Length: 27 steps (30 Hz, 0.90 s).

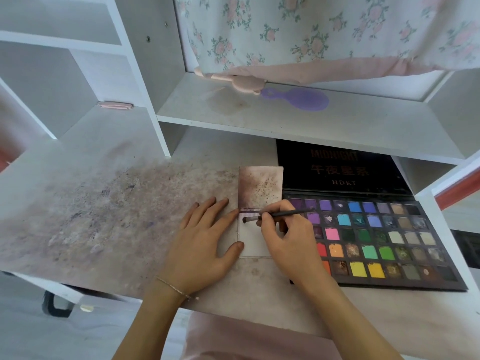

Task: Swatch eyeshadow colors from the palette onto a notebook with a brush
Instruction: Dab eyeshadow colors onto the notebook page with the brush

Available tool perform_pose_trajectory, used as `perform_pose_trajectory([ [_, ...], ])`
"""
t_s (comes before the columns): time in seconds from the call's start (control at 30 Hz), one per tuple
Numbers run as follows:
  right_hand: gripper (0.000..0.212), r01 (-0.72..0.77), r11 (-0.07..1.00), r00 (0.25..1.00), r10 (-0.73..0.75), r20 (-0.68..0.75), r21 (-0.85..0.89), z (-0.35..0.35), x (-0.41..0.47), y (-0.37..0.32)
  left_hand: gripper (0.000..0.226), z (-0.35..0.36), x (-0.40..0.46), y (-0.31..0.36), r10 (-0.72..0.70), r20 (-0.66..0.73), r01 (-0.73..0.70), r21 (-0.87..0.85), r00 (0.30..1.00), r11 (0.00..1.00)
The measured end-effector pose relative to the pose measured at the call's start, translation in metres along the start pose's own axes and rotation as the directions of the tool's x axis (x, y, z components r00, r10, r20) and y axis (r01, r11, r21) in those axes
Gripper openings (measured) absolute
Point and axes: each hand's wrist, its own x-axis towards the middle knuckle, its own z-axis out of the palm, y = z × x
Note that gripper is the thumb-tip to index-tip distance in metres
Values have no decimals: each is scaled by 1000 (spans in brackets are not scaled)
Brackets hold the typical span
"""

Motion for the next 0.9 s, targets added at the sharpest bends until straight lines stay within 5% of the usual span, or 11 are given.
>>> perform_pose_trajectory([
  [0.9, 27, 39, 999, 994, -36, 100, -33, 2, 0, 0, 73, -1, 0, 3, -15, -22, 15, 14, 1000, 1000],
])
